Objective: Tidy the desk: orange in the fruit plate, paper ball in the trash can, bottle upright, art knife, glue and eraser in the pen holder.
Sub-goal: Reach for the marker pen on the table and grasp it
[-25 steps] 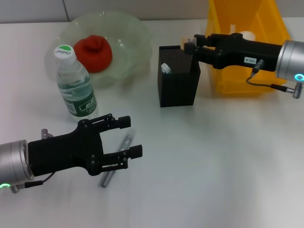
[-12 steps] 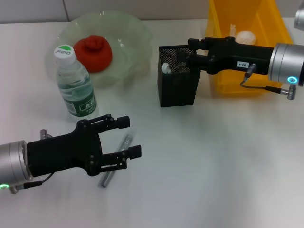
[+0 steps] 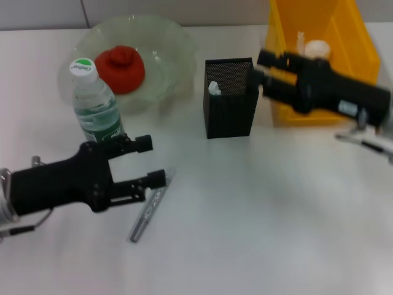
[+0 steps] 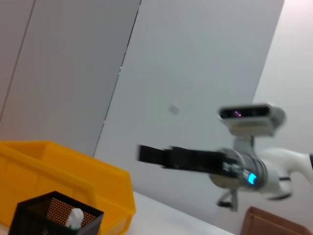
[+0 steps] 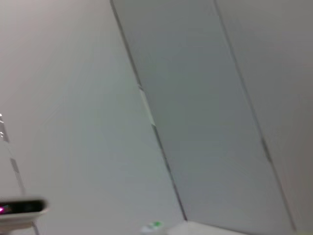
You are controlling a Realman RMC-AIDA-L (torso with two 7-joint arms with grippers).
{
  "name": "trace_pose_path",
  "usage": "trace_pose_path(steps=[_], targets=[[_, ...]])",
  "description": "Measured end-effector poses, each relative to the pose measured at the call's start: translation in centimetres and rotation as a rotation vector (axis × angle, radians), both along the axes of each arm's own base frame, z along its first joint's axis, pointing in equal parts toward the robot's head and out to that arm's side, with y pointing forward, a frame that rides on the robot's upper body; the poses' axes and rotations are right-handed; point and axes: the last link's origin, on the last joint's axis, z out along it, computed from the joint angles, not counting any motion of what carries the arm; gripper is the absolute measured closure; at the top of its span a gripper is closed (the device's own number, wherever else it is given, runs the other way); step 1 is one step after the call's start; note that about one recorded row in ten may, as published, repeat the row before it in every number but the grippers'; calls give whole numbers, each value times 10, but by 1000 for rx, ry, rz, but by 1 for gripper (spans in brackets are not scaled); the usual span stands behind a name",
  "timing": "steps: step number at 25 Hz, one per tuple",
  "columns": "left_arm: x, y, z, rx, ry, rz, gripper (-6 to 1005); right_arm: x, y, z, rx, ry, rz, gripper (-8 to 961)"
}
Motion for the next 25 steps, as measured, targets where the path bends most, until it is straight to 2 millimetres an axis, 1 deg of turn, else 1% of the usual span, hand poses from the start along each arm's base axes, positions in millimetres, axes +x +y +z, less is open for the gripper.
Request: trace_pose_path(steps=[5,8,9,10,12,13,14,15,16,17,18,20,21,22,23,25], targets=[[13,12,24,-44,63,23,215,21,-28,-18,8,33,-4,396],[24,21,33,-98,154,37,215,31,-37,-26,4,29,-42,396],[24,21,33,-98,154,37,215,33,-39,-28,-1,32,-55,396],[37,32,36,-175,255,95,215,35,-40,-30,-5,36,-66,397],[45,40,37,-217,309,146,215,38,-42,-32,-8,41,-89,397],[45,40,37,-217,309,146,215,39,-43,-32,-7,43,-97,397],[50,45,37,-238,350,174,215,40,-43,-32,-4,46,-106,397],[64,58,38,-268,455,223,215,41,-43,-32,-3,49,-112,397],[71,62,38,-275,511,233,215,41,-43,-32,-1,51,-116,397],[71,62,38,-275,511,233,215,42,-43,-32,0,53,-119,397],[78,66,36,-276,581,239,215,42,-44,-32,0,53,-121,397],[78,66,36,-276,581,239,215,44,-44,-31,2,53,-126,397],[96,72,25,-266,765,243,215,45,-45,-31,5,53,-130,397],[96,72,25,-266,765,243,215,46,-46,-30,7,54,-135,397],[105,74,16,-260,855,251,215,47,-46,-30,9,55,-140,397],[105,74,16,-260,855,251,215,50,-48,-30,13,53,-153,397]])
